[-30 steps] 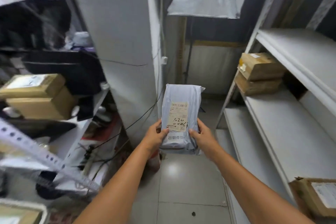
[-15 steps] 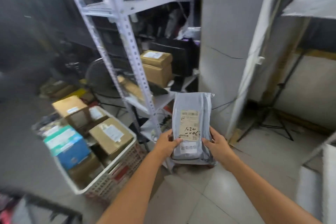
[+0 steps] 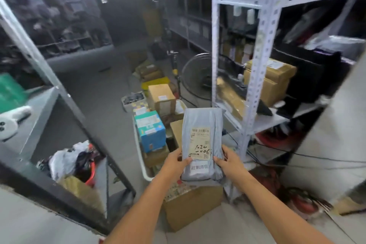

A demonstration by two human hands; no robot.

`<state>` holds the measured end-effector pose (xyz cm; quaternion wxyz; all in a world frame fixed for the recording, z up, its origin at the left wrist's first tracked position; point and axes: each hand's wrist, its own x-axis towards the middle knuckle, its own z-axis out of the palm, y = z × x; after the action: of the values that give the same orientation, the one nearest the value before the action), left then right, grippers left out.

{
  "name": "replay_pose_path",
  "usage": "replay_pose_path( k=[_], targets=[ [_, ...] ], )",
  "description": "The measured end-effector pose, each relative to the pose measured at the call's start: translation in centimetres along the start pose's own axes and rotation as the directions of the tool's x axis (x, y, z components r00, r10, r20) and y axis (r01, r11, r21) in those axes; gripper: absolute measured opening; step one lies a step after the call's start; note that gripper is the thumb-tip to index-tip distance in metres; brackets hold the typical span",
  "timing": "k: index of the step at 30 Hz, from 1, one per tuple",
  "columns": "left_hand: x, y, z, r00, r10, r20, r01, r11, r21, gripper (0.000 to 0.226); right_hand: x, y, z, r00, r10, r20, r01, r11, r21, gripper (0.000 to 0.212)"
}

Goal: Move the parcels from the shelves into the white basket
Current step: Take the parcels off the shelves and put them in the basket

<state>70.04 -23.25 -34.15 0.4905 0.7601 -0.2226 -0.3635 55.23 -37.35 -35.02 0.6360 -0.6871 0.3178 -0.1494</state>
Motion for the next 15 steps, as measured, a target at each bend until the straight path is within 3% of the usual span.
replay_pose_path(
  k=[9, 15],
  targets=[
    [10.6, 1.0, -11.8, 0.978, -0.011, -0.206, -0.006, 0.997, -0.082, 0.042, 16.3, -6.3, 8.4, 0.979, -0.038, 0.199, 0.040, 0.999, -0.005, 0.043],
    [15.5, 0.7, -17.1, 0.945, -0.033, -0.327, -0.014, 0.990, -0.140, 0.042, 25.9, -7.9, 13.4, 0.937, -0.010, 0.349, 0.011, 1.000, -0.002, 0.053]
  ],
)
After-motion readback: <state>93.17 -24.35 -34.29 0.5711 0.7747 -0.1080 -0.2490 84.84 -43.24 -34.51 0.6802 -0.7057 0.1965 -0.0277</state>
